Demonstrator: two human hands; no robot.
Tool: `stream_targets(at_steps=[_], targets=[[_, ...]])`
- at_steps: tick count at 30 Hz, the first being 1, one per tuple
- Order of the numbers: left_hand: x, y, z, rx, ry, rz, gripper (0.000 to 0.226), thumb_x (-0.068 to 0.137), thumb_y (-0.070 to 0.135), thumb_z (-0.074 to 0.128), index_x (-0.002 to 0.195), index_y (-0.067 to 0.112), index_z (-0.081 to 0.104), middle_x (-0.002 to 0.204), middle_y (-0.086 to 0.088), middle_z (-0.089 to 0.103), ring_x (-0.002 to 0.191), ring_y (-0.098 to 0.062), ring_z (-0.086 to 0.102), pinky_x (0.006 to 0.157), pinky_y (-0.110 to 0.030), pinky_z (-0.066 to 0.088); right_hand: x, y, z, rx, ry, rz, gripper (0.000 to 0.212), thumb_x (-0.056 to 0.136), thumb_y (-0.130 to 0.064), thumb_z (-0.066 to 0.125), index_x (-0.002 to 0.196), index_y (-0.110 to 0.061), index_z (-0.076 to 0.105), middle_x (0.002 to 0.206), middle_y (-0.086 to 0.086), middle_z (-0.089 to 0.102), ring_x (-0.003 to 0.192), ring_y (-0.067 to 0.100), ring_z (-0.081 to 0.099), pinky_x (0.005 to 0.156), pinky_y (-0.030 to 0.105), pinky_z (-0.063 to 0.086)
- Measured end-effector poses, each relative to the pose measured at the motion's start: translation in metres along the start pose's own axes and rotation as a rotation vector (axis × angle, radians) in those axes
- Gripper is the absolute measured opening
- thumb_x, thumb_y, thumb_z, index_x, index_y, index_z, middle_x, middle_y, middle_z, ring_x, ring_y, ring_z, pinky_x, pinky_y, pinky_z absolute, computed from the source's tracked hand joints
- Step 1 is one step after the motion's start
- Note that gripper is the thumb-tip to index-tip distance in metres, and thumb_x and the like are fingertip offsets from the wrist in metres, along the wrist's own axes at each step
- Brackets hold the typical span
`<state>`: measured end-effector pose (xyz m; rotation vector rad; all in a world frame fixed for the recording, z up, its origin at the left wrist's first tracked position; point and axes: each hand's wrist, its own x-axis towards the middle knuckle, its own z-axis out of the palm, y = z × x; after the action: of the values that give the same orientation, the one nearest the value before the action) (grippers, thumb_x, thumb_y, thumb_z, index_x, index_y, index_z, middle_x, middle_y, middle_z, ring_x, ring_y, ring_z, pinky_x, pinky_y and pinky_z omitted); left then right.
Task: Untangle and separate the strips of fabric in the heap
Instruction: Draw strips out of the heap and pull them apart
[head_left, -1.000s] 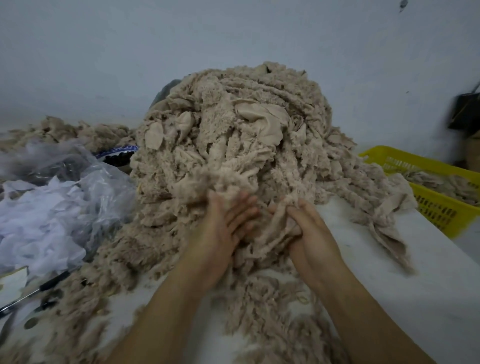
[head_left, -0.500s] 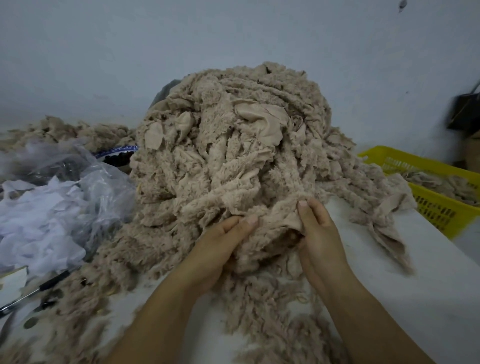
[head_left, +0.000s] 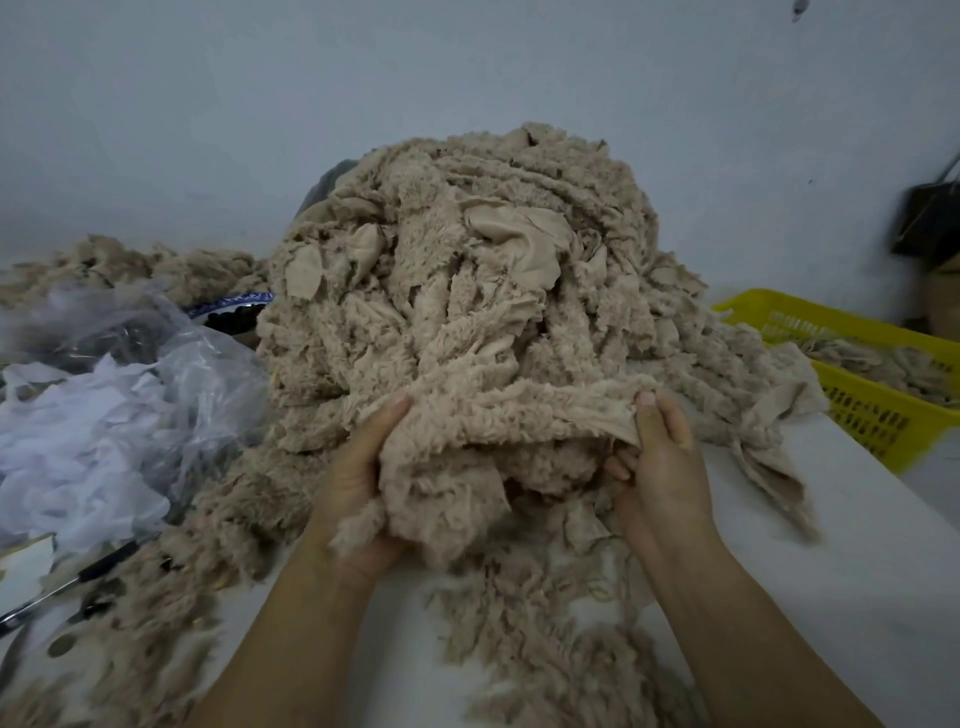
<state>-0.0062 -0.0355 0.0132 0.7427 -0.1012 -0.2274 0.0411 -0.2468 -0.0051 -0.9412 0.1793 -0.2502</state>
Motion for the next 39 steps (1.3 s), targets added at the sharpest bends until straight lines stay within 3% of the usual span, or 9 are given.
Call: stream_targets(at_steps=[8, 13, 16, 22, 25, 29, 34, 36, 39], targets=[[0.01, 0.0, -0.004, 0.045, 0.223, 0.1, 0.064, 0.078, 0.034, 0.073, 0.135, 0.011, 0.059, 0.134, -0.015, 0.063, 0.123, -0.032, 0.061, 0.107, -0.052, 0.044, 0.001, 0.004, -0.004, -0.314, -0.014, -0.103, 0.027, 0.102, -0.037, 0.05, 0.12, -0.021, 0.062, 0.079, -0.016, 0.059, 0.064, 0.003, 0.055, 0.056, 0.022, 0.047], [0.011, -0.005, 0.004, 0.232, 0.289, 0.227, 0.012, 0.071, 0.031, 0.072, 0.08, 0.025, 0.077, 0.094, -0.003, 0.077, 0.082, -0.014, 0.073, 0.069, -0.031, 0.062, -0.02, 0.005, 0.004, -0.651, -0.098, -0.511, 0.036, 0.098, -0.058, 0.042, 0.129, -0.042, 0.048, 0.125, -0.018, 0.039, 0.119, -0.007, 0.045, 0.092, 0.011, 0.041], [0.009, -0.01, 0.008, 0.472, 0.279, 0.255, 0.008, 0.07, 0.035, 0.071, 0.073, 0.029, 0.076, 0.077, 0.005, 0.074, 0.067, -0.006, 0.07, 0.054, -0.019, 0.054, -0.03, 0.008, 0.009, -0.764, -0.221, -0.648, 0.019, 0.092, -0.061, 0.039, 0.094, -0.049, 0.054, 0.102, -0.025, 0.047, 0.101, 0.002, 0.053, 0.085, 0.017, 0.043], [0.01, -0.028, 0.01, 0.782, 0.16, 0.23, 0.023, 0.074, 0.049, 0.067, 0.084, 0.031, 0.076, 0.055, 0.007, 0.059, 0.049, -0.005, 0.052, 0.048, -0.018, 0.044, -0.034, 0.026, 0.013, -0.837, -0.551, -0.326, 0.012, 0.094, -0.056, 0.051, 0.083, -0.053, 0.055, 0.079, -0.023, 0.063, 0.07, -0.006, 0.058, 0.056, 0.01, 0.044], [0.018, -0.021, 0.004, 0.411, 0.242, 0.265, 0.017, 0.081, 0.033, 0.063, 0.08, 0.023, 0.078, 0.067, -0.001, 0.066, 0.061, -0.011, 0.063, 0.059, -0.023, 0.056, -0.022, 0.025, 0.011, -0.732, -0.373, -0.251, 0.018, 0.097, -0.05, 0.047, 0.11, -0.051, 0.059, 0.102, -0.042, 0.057, 0.105, -0.017, 0.052, 0.083, 0.003, 0.037], [0.025, -0.001, -0.011, -0.062, 0.197, 0.316, 0.026, 0.089, 0.026, 0.052, 0.075, 0.018, 0.072, 0.044, 0.008, 0.04, 0.033, -0.002, 0.033, 0.033, -0.014, 0.03, 0.002, 0.022, 0.002, -0.401, -0.104, -0.018, 0.057, 0.095, -0.056, 0.049, 0.146, -0.032, 0.043, 0.144, -0.013, 0.047, 0.135, 0.015, 0.043, 0.113, 0.043, 0.036], [0.026, 0.011, -0.026, -0.213, 0.316, 0.386, 0.02, 0.1, 0.028, 0.044, 0.088, 0.02, 0.057, 0.041, 0.009, 0.033, 0.029, -0.005, 0.026, 0.031, -0.015, 0.024, 0.011, 0.011, -0.001, 0.033, -0.064, 0.146, 0.038, 0.099, -0.045, 0.05, 0.133, -0.028, 0.057, 0.128, 0.001, 0.066, 0.117, 0.024, 0.063, 0.101, 0.053, 0.048], [0.025, 0.013, -0.027, -0.14, 0.426, 0.376, 0.024, 0.104, 0.03, 0.042, 0.089, 0.02, 0.058, 0.043, 0.009, 0.035, 0.031, -0.005, 0.026, 0.032, -0.015, 0.025, 0.015, 0.006, -0.004, 0.102, -0.079, 0.154, 0.041, 0.099, -0.045, 0.048, 0.135, -0.026, 0.056, 0.127, 0.005, 0.067, 0.116, 0.029, 0.064, 0.102, 0.057, 0.046], [0.021, 0.004, -0.019, 0.521, 0.678, 0.383, 0.039, 0.099, 0.047, 0.043, 0.09, 0.022, 0.071, 0.062, 0.007, 0.057, 0.05, -0.006, 0.051, 0.053, -0.023, 0.043, 0.01, 0.003, -0.003, 0.128, -0.125, 0.183, 0.045, 0.099, -0.044, 0.048, 0.138, -0.022, 0.055, 0.128, 0.007, 0.066, 0.117, 0.028, 0.063, 0.103, 0.054, 0.046]])
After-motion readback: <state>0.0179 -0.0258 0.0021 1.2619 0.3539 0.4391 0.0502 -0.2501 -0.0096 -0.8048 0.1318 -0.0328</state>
